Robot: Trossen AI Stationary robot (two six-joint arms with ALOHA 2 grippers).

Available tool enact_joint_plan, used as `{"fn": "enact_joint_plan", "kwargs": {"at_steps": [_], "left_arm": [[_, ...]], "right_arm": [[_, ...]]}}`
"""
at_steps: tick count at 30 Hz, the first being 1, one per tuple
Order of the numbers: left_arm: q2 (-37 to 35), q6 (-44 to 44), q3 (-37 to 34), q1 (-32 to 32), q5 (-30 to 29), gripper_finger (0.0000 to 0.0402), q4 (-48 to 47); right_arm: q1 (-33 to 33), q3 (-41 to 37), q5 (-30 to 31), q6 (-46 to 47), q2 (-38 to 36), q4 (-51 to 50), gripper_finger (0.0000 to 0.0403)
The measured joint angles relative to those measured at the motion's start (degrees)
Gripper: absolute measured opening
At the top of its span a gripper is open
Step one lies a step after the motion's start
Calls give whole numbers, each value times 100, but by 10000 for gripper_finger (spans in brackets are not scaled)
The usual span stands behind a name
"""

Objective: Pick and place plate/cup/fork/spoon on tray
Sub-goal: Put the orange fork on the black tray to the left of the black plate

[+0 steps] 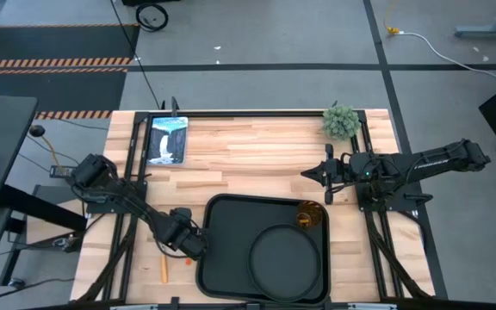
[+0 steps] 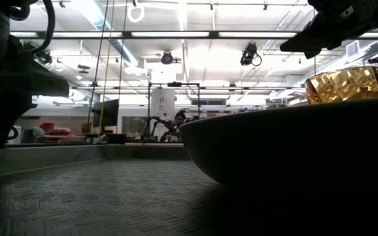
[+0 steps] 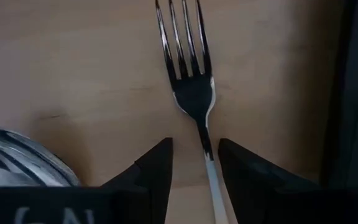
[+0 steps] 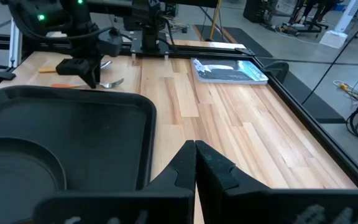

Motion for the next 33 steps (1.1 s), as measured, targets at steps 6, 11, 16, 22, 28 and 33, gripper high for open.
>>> {"fn": "enact_joint_plan", "kwargs": {"at_steps": [6, 11, 16, 22, 28, 33], "left_arm": [[-4, -95, -85, 31, 130, 142, 78], [2, -95, -90, 42, 230, 141, 96], [6, -383, -96, 47, 253, 141, 125], [13, -359, -98, 129, 304, 127, 142], [18, -245, -98, 133, 297, 62, 203], [24, -222, -96, 133, 278, 20, 207]], "right_arm": [[0, 0, -2, 0, 0, 4, 11], [0, 0, -2, 35, 0, 9, 11], [0, 0, -2, 37, 0, 7, 11], [0, 0, -2, 59, 0, 7, 11], [-1, 0, -2, 89, 0, 7, 11], [0, 0, -2, 103, 0, 7, 11]]}}
